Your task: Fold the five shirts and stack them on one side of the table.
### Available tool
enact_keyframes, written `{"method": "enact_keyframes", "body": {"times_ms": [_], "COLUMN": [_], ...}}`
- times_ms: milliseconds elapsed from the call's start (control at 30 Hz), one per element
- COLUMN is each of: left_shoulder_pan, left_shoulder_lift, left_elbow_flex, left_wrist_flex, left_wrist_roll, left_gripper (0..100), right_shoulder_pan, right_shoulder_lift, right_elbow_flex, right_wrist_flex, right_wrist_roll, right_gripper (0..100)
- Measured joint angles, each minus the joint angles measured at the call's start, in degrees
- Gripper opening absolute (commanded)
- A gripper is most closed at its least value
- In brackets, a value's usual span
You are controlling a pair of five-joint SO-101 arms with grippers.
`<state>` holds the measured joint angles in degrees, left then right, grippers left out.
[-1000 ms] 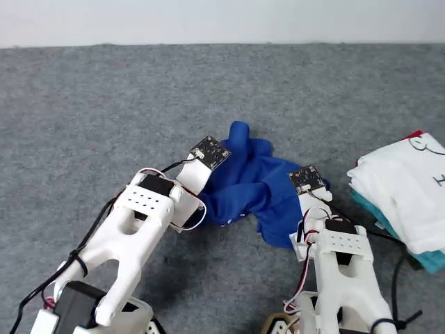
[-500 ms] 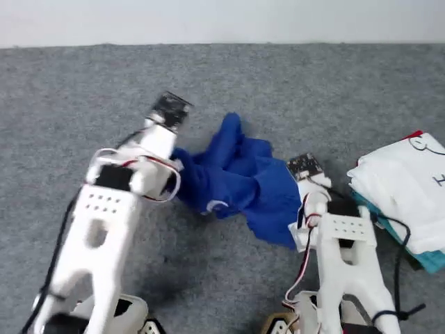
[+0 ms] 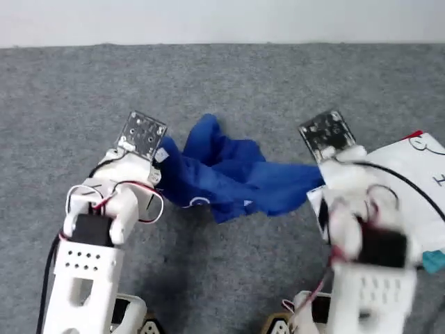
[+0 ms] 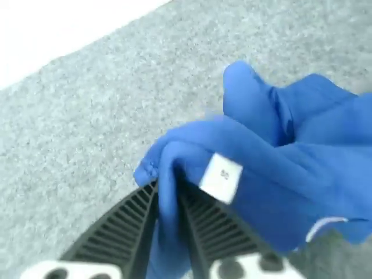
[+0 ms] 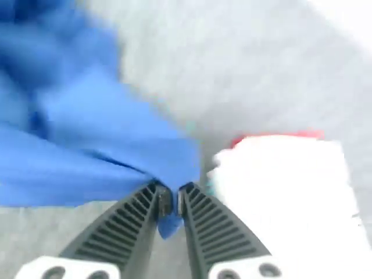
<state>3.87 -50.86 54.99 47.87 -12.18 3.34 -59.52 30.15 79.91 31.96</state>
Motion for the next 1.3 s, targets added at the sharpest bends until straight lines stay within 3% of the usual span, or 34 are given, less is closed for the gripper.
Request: {"method": "enact_keyframes", "body": {"times_ms": [267,433,733,967,1100,1300], "left_shoulder_pan": [0.0,-0.18,1.67,4.66,4.84,3.6], "left_shoulder_lift": [-0.44,-0.62,-0.26,3.52,4.92,7.65], "left_elbow_flex": [4.4,2.9,-6.15,-7.74,-7.74,-1.05], "left_wrist_flex": [-9.14,-11.87,-8.0,-2.81,-2.73,-12.4], "left_wrist_roll": [-0.09,0.0,-0.09,-0.09,-0.09,-0.09], "left_gripper": [1,1,1,1,1,1], "right_shoulder_pan": [0.26,8.09,11.6,11.25,2.46,-22.86], "right_shoulder_lift": [-24.79,-31.65,-33.32,-30.51,-24.53,-9.76], "right_elbow_flex": [-2.64,-3.08,-3.34,6.77,17.76,25.32], "right_wrist_flex": [-7.38,-16.88,-21.54,-13.63,-5.89,0.44], "right_wrist_roll": [0.0,0.0,0.0,0.0,0.0,0.0], "right_gripper": [0.8,0.8,0.8,1.1,1.2,12.6]}}
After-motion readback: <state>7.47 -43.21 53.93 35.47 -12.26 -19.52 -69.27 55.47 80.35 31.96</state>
